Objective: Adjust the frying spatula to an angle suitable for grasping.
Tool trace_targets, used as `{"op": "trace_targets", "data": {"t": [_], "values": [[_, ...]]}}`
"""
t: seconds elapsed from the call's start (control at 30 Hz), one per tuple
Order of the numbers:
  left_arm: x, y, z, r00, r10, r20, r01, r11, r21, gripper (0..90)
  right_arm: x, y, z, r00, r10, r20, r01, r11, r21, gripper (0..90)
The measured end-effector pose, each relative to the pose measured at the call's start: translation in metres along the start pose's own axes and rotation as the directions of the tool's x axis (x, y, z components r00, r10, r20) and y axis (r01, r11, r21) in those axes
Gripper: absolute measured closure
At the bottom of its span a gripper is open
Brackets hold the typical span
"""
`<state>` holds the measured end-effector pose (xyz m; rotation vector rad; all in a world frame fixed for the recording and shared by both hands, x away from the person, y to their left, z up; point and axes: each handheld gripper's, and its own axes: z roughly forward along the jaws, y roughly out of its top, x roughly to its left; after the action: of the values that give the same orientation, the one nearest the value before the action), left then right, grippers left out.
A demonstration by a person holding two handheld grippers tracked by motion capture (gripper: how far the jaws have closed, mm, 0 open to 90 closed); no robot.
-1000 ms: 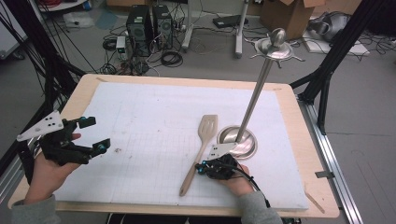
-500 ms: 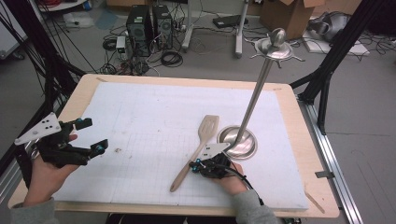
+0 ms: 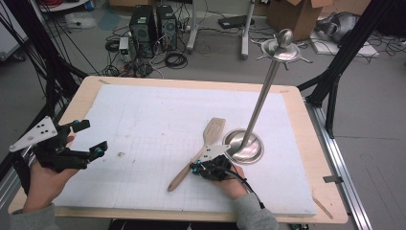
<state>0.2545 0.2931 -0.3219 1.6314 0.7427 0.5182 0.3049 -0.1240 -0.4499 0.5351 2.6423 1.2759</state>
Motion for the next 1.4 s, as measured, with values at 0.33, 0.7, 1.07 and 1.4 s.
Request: {"op": "trace_targets", "data": {"t": [0.33, 0.7, 1.07, 1.4], "values": [[0.0, -0.001, -0.003, 1.0, -0.005, -0.001, 0.005, 1.0, 0.006, 1.8, -0.003, 0.005, 0.007, 0.9998, 0.011, 0.015, -0.011, 1.0, -0.004, 90.0], [0.001, -0.003, -0.005, 0.9995, -0.03, 0.011, 0.03, 0.9995, 0.005, 1.8, -0.009, 0.013, 0.0, 0.9974, 0.059, 0.042, -0.057, 0.997, -0.047, 90.0], [-0.003, -0.004, 0.003, 0.998, -0.045, 0.044, 0.045, 0.999, 0.005, 1.8, -0.043, 0.019, -0.008, 0.9715, 0.164, 0.171, -0.156, 0.986, -0.06, 90.0], [0.0, -0.006, 0.001, 0.9984, -0.047, 0.03, 0.047, 0.9989, 0.008, 1.7, -0.07, 0.02, 0.012, 0.9481, 0.212, 0.237, -0.218, 0.976, -0.003, 90.0]]}}
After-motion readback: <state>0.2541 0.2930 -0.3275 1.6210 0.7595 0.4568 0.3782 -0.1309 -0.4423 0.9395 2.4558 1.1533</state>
